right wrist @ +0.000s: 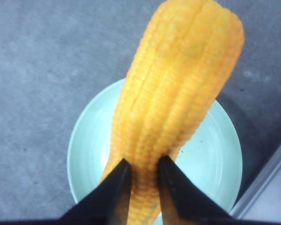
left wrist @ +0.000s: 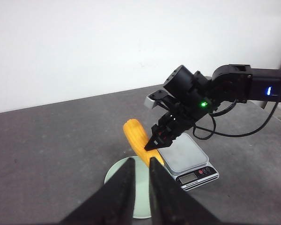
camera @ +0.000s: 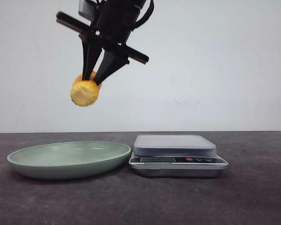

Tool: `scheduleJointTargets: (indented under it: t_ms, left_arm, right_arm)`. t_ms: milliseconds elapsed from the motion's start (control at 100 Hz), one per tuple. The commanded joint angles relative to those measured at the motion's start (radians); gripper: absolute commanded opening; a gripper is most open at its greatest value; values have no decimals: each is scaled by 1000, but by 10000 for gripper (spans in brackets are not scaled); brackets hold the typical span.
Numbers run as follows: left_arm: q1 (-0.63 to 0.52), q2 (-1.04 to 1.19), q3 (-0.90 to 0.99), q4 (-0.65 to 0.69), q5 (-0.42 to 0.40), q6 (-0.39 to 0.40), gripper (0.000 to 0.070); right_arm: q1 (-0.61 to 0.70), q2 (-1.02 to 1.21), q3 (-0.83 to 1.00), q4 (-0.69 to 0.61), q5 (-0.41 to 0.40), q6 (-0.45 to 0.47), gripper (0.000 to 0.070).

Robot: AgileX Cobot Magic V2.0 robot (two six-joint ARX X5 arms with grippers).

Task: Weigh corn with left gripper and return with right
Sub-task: 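Lower the corn cob onto the plate and open the right gripper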

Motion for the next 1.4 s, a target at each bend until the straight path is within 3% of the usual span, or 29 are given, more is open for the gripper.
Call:
scheduleJointTargets:
  t_ms: [0,1250,1310,1390]
  left_arm:
    - [-7,3,18,-59,-2,-2,4]
    - [-7,3,18,-59,-2,-6,4]
    - [-7,3,18,-59,-2,-6,4]
    - [-7,3,18,-59,-2,-6,4]
  right_arm:
    - [11,22,20,10,0,-5,0]
    - [10,222,20,-16,-48,40,0]
    - [11,222,20,-4,-48,40,60]
    - [11,222,20,3,-49,47,272]
